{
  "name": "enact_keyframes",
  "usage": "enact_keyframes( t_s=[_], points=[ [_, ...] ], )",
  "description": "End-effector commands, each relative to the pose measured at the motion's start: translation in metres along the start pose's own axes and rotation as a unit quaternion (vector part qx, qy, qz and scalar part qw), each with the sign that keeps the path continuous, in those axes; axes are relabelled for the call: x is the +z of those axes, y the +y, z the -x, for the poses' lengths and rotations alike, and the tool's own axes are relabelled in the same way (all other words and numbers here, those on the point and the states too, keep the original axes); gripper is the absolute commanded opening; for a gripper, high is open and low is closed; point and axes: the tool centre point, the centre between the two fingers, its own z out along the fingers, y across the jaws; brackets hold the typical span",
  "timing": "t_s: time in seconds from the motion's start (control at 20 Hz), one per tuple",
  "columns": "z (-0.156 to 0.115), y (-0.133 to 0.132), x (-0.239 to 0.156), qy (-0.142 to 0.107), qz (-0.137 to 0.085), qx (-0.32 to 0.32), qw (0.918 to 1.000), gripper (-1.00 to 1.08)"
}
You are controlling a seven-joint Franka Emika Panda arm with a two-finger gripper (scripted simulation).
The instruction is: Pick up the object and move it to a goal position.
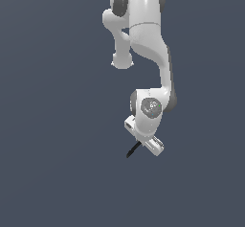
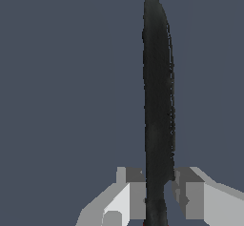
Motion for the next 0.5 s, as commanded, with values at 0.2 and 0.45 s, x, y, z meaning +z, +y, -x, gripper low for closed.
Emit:
enact_keyframes(
  t_s=[0.2,0.45],
  points=[
    [0.0,-0.037,0.001,-0.001,0.0,-0.001,1.0,-1.0],
    [-0.001,-0.06,0.001,-0.001,0.0,-0.001,1.0,-1.0]
  ],
)
